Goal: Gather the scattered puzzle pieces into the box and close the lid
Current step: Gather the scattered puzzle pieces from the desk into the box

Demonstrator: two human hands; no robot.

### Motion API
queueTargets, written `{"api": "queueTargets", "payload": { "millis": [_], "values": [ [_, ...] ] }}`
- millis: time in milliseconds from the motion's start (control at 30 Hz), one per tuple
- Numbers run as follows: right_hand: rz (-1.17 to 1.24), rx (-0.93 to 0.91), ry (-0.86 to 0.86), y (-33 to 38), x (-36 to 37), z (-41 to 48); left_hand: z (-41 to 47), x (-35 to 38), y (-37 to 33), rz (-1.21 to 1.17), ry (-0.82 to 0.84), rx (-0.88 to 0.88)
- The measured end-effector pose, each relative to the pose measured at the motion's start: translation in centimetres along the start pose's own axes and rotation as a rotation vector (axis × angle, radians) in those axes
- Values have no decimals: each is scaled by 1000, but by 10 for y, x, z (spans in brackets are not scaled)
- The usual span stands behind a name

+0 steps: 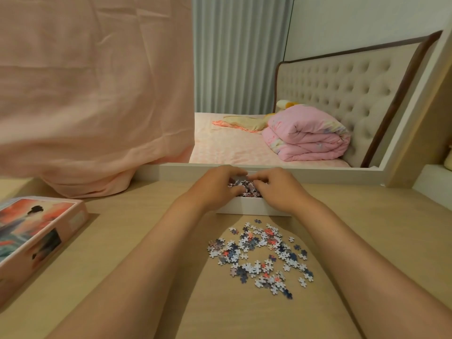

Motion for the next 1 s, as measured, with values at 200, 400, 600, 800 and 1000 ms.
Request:
{"api": "queueTargets", "payload": {
  "millis": [200,400,600,800,1000],
  "values": [
    [-116,-61,207,-6,9,-8,-7,-4,-6,177,130,-13],
    [-304,-12,177,-7,4,-7,-9,11,1,331,285,-105],
    [-258,-22,304,-6,8,-10,-10,8,-3,248,183,-59],
    [-327,44,274,-7,1,-7,-10,10,-4,464,266,-86],
    [-247,7,336,-7,9,-9,-11,13,-2,458,226,-61]
  ]
}}
Point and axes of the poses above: each hand's wrist, its own z-axis towards the middle knuckle, its own x-axis out of the palm, y = z × x, the point moved 3 cm from there along z, towards the middle knuckle, and after that the axes turned 8 degrees about y, right-handed, at the moved point
